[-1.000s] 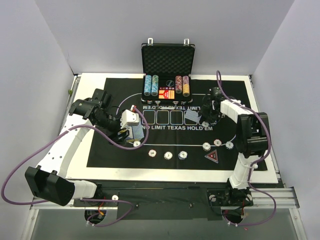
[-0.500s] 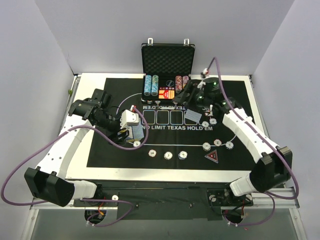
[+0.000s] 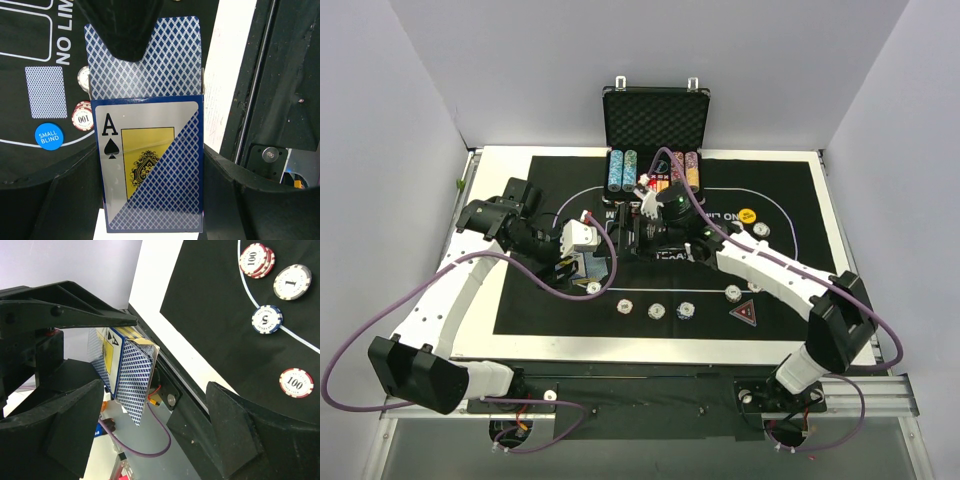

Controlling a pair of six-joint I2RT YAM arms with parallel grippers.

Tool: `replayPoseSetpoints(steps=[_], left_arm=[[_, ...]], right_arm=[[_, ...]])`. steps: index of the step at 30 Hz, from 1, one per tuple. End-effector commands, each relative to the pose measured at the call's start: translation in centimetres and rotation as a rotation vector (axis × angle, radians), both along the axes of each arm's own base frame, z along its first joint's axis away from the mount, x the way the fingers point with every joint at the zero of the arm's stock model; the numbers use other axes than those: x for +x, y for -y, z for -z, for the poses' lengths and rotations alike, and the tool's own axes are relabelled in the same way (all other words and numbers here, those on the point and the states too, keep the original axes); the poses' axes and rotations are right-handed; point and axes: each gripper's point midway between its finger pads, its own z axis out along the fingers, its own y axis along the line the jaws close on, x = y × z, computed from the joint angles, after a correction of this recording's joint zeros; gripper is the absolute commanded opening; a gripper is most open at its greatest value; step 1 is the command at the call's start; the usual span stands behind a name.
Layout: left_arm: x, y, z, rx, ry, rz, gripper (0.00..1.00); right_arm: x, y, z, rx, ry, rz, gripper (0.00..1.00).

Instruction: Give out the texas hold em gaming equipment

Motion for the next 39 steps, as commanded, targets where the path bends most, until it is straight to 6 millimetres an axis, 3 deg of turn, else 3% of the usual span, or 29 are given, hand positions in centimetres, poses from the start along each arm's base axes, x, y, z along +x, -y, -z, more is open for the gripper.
replayPoseSetpoints(steps=[1, 8, 16, 28, 39], left_arm=[[0.2, 1.0, -2.1, -0.062, 0.059, 0.018, 0.04], [0.4, 1.2, -2.0, -0.068, 0.053, 0.017, 0.04], [0.9, 1.6, -2.4, -0.087, 0.057, 0.012, 0.04], [1.0, 1.8, -3.1, -0.106, 0.073, 0.009, 0.04], [0.8, 1.8, -2.7, -0.105, 0.074, 0.011, 0.04]], right_arm=[[-0.9, -1.7, -2.0, 0.057, 0.036, -0.075, 0.78], [-1.4, -2.2, -1.0, 0.055, 0.002, -0.078, 0.68], [-1.9, -2.2, -0.8, 0.061, -0.011, -0.09, 0.46], [-1.9, 0.2, 0.3, 0.034, -0.023, -0.046, 0.41], [-1.4, 1.3, -1.7, 0.079, -0.008, -0.009, 0.3]])
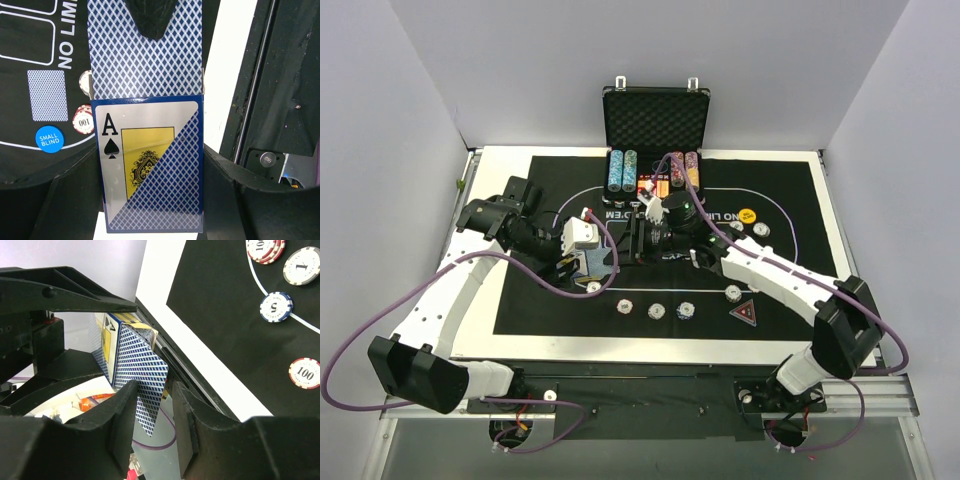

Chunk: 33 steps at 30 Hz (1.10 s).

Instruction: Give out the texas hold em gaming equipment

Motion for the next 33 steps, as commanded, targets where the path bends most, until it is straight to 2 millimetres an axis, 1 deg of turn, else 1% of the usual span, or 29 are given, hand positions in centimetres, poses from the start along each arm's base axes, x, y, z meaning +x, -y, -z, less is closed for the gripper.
replayPoseSetpoints(steps=[1, 3, 4, 7, 8, 9, 12, 14, 20, 21, 22, 23, 24, 25, 26, 27, 28, 29, 30, 32, 33], left_arm=[[0.7, 1.3, -2.3, -0.087, 0.081, 0.025, 0.04], [0.6, 1.3, -2.3, -0.087, 0.081, 0.025, 0.04], [0.6, 1.3, -2.3, -0.087, 0.083, 0.024, 0.03], [0.6, 1.3, -2.2, -0.086, 0.081, 0.024, 0.04], [0.6, 1.3, -2.1, -0.085, 0.078, 0.024, 0.03], [0.6, 1.3, -2.1, -0.085, 0.079, 0.025, 0.04], [0.6, 1.2, -2.0, -0.082, 0.079, 0.024, 0.03], [0.5, 1.1, -2.0, -0.079, 0.081, 0.024, 0.04], [0.5, 1.1, -1.9, -0.077, 0.082, 0.025, 0.03], [0.5, 1.1, -1.9, -0.076, 0.08, 0.025, 0.03], [0.4, 1.1, -2.0, -0.077, 0.082, 0.025, 0.03], [0.5, 1.1, -1.9, -0.076, 0.082, 0.025, 0.03], [0.4, 1.0, -2.0, -0.076, 0.083, 0.025, 0.03], [0.4, 1.0, -1.9, -0.074, 0.082, 0.024, 0.03], [0.4, 1.0, -1.9, -0.074, 0.081, 0.024, 0.03], [0.4, 1.0, -1.9, -0.074, 0.081, 0.023, 0.03], [0.4, 1.0, -1.9, -0.075, 0.081, 0.025, 0.03], [0.5, 1.0, -2.0, -0.075, 0.082, 0.025, 0.04], [0.4, 1.1, -2.0, -0.078, 0.083, 0.024, 0.03], [0.5, 1.1, -2.1, -0.08, 0.083, 0.024, 0.03], [0.5, 1.1, -2.1, -0.081, 0.083, 0.022, 0.04]], right_arm=[[-0.2, 0.9, -2.6, 0.058, 0.03, 0.015, 0.29], [0.0, 1.2, -2.9, 0.063, 0.028, 0.025, 0.27], [0.2, 1.5, -3.2, 0.07, 0.034, 0.035, 0.24], [0.5, 2.0, -3.4, 0.077, 0.029, 0.053, 0.2], [0.5, 2.2, -3.5, 0.08, 0.028, 0.057, 0.16], [0.6, 2.4, -3.7, 0.085, 0.029, 0.064, 0.15], [0.9, 3.0, -4.0, 0.1, 0.023, 0.086, 0.04], [1.1, 3.1, -4.4, 0.135, 0.005, 0.102, 0.0], [1.7, 3.9, -5.4, 0.211, -0.007, 0.128, 0.0], [1.8, 4.1, -5.3, 0.206, -0.011, 0.135, 0.03], [1.8, 4.3, -5.3, 0.2, -0.002, 0.133, 0.12], [1.8, 4.5, -5.1, 0.188, -0.007, 0.138, 0.28], [1.7, 4.6, -5.4, 0.189, 0.005, 0.137, 0.33], [1.7, 4.6, -5.5, 0.194, 0.011, 0.136, 0.4], [1.4, 4.3, -5.7, 0.2, 0.013, 0.125, 0.42], [1.4, 4.1, -5.9, 0.205, 0.018, 0.118, 0.49], [0.8, 3.5, -5.8, 0.199, 0.025, 0.096, 0.51], [0.8, 3.2, -5.6, 0.179, 0.015, 0.087, 0.53], [0.1, 2.6, -5.3, 0.158, 0.025, 0.057, 0.53], [-0.6, 1.4, -4.7, 0.129, 0.02, 0.015, 0.53], [-0.6, 0.9, -4.3, 0.12, 0.008, 0.009, 0.53]])
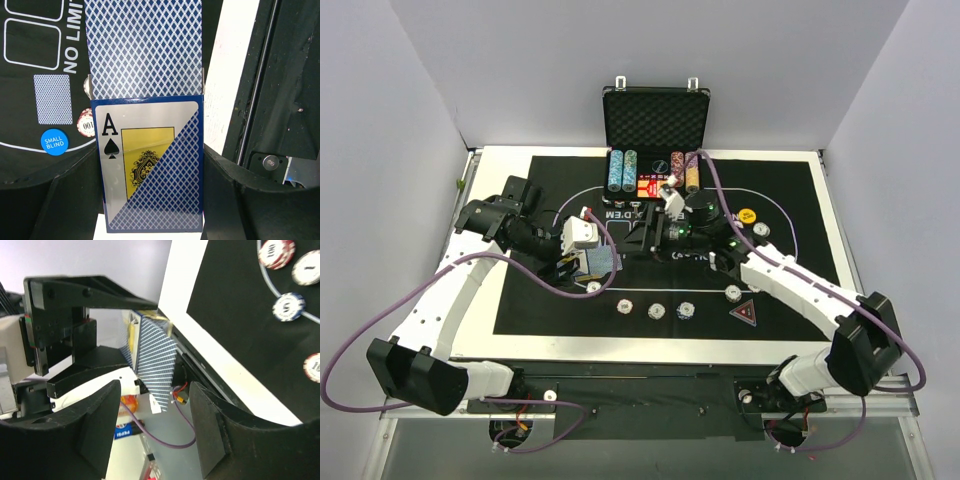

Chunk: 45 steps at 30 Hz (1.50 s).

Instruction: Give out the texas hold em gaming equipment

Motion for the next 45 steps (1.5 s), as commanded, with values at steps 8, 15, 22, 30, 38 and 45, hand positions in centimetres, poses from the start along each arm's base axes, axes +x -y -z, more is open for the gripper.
replayPoseSetpoints(steps=[8, 15, 22, 30, 38, 45], left_arm=[[0.3, 0.7, -1.9, -0.056, 0.071, 0.013, 0.03], [0.4, 0.8, -1.9, -0.058, 0.069, 0.014, 0.03], [0.5, 0.8, -1.9, -0.059, 0.07, 0.016, 0.04], [0.4, 0.8, -1.8, -0.059, 0.066, 0.018, 0.03], [0.3, 0.8, -1.7, -0.062, 0.063, 0.02, 0.03], [0.1, 0.9, -1.7, -0.066, 0.064, 0.023, 0.04]], right_arm=[[-1.7, -3.3, -1.3, 0.025, 0.038, -0.117, 0.22], [-1.0, -1.4, -0.6, 0.004, 0.025, -0.074, 0.0], [0.1, 2.2, -0.3, -0.024, 0.03, -0.01, 0.0], [2.5, 8.8, 1.5, -0.093, 0.019, 0.126, 0.0], [3.1, 11.0, 4.5, -0.108, -0.048, 0.187, 0.0], [2.9, 10.8, 3.2, -0.075, -0.044, 0.187, 0.0]])
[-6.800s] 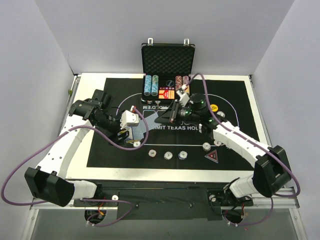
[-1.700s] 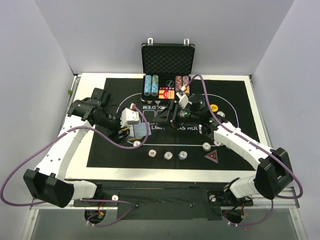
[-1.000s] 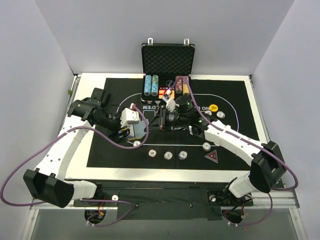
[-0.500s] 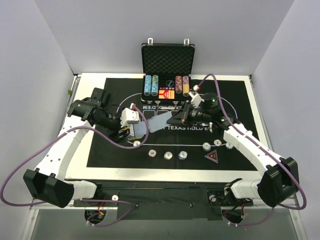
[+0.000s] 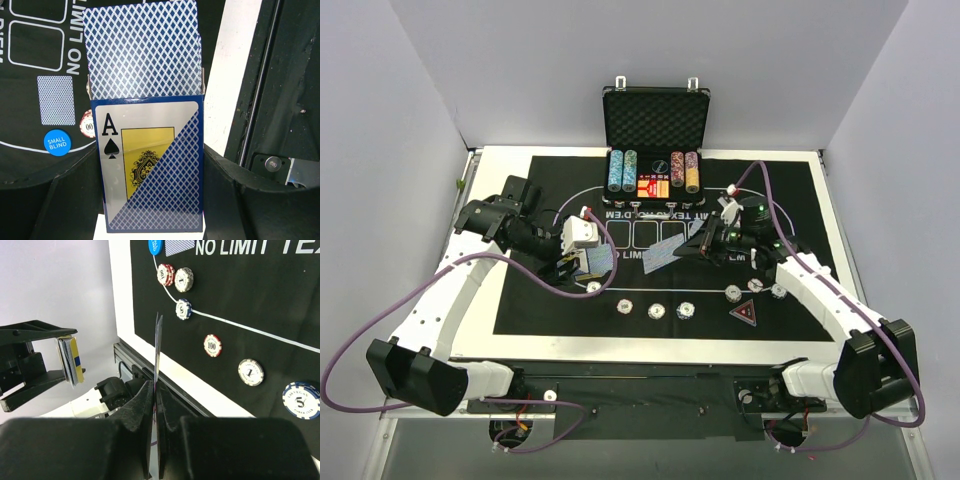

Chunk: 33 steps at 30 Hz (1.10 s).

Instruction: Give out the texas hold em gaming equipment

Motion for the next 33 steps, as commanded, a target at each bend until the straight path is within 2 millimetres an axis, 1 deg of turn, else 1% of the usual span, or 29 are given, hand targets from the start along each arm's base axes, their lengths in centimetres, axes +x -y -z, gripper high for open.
replayPoseSetpoints(steps=[1, 2, 6, 10, 14, 18, 19, 22, 24, 25, 31, 33], left_arm=[[-0.1, 0.8, -1.5, -0.062, 0.054, 0.02, 0.03], [0.0, 0.8, -1.5, -0.06, 0.054, 0.021, 0.03], [0.0, 0.8, -1.5, -0.062, 0.055, 0.02, 0.03], [0.0, 0.9, -1.4, -0.065, 0.052, 0.02, 0.03], [0.0, 0.9, -1.4, -0.065, 0.051, 0.019, 0.03], [0.0, 1.0, -1.5, -0.069, 0.047, 0.015, 0.03], [0.1, 1.0, -1.6, -0.07, 0.05, 0.016, 0.03], [0.1, 1.0, -1.7, -0.073, 0.051, 0.014, 0.03], [0.1, 1.0, -1.8, -0.072, 0.053, 0.014, 0.03], [0.1, 1.0, -1.9, -0.074, 0.055, 0.015, 0.04], [0.1, 1.0, -2.1, -0.075, 0.058, 0.011, 0.04], [0.1, 1.0, -2.1, -0.075, 0.058, 0.012, 0.03]], right_arm=[[-0.1, -0.6, -3.4, 0.071, 0.091, -0.021, 0.0], [-0.3, -0.9, -3.9, 0.094, 0.084, -0.023, 0.0], [-0.4, -1.6, -7.6, 0.187, 0.158, -0.034, 0.0], [-1.2, -2.2, -10.5, 0.236, 0.199, -0.058, 0.0], [-2.2, -2.9, -12.5, 0.265, 0.23, -0.085, 0.0], [-3.4, -4.8, -12.8, 0.279, 0.228, -0.136, 0.0], [-3.3, -5.0, -12.8, 0.282, 0.232, -0.135, 0.0], [-3.8, -6.5, -13.1, 0.31, 0.226, -0.165, 0.0], [-3.8, -7.2, -12.8, 0.316, 0.216, -0.177, 0.0], [-3.8, -7.4, -13.0, 0.323, 0.223, -0.179, 0.0], [-3.5, -8.6, -12.4, 0.332, 0.198, -0.187, 0.0], [-3.5, -9.1, -11.6, 0.32, 0.184, -0.194, 0.0]])
